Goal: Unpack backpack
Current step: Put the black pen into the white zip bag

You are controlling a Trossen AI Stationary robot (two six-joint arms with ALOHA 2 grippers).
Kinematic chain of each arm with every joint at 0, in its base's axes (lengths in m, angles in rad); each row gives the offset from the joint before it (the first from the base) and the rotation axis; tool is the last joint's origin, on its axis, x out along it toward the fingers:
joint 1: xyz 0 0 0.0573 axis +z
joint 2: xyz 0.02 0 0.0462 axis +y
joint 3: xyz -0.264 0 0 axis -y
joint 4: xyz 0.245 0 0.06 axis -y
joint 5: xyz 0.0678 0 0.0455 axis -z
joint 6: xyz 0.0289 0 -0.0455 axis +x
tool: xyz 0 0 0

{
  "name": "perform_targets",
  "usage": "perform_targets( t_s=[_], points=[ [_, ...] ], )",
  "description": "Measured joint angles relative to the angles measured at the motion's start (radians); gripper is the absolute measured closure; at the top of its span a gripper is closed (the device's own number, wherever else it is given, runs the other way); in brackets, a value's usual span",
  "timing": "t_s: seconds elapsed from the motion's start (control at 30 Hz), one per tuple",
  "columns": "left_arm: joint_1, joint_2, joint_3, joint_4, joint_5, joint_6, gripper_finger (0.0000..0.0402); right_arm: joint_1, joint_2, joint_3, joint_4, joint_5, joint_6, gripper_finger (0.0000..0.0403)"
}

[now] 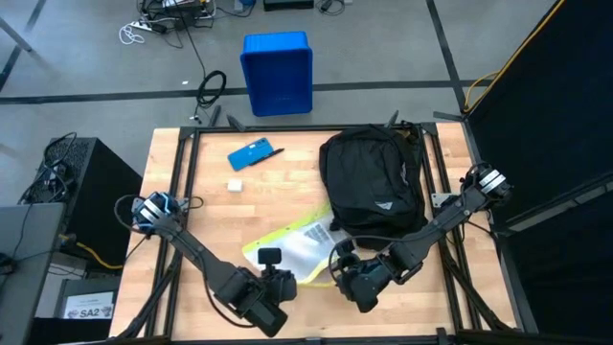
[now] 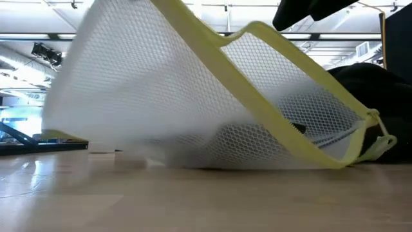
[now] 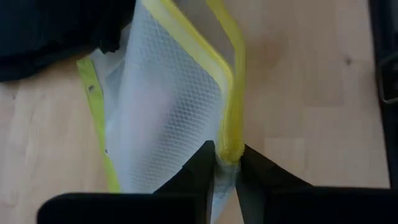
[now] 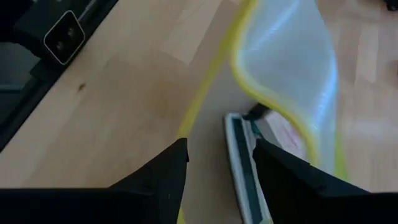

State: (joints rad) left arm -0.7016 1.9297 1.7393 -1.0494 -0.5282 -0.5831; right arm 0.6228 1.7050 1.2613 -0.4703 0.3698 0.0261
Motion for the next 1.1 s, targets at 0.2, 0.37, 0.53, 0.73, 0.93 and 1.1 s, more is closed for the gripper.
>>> perform_targets(
  t_s=[0.2, 0.37, 0.53, 0.73, 0.93, 1.1],
  points=[
    [-0.001, 0.0, -0.007, 0.042, 0.008, 0.001, 0.0292, -0.01, 0.0, 0.0, 0.009, 0.0, 0.001, 0.0245],
    [0.001, 0.0, -0.009, 0.045, 0.009, 0.023, 0.0198, -0.012, 0.0, 0.0, 0.009, 0.0, 0.0, 0.0247],
    [0.017, 0.001, 0.076, -0.108, -0.064, 0.03, 0.0123, -0.015, 0.0, 0.0, 0.005, 0.0, -0.023, 0.0249],
    [0.032, 0.0, 0.227, -0.317, -0.21, 0.031, 0.0108, -0.017, 0.0, -0.001, 0.004, 0.0, -0.041, 0.0252],
    [0.124, -0.039, 0.186, -0.391, -0.269, 0.102, 0.0118, -0.027, 0.0, -0.001, 0.004, 0.001, -0.075, 0.0254],
    [0.324, -0.213, -0.087, -0.164, -0.195, 0.29, 0.0128, -0.047, 0.0, -0.001, 0.0, 0.001, -0.068, 0.0256]
  ],
)
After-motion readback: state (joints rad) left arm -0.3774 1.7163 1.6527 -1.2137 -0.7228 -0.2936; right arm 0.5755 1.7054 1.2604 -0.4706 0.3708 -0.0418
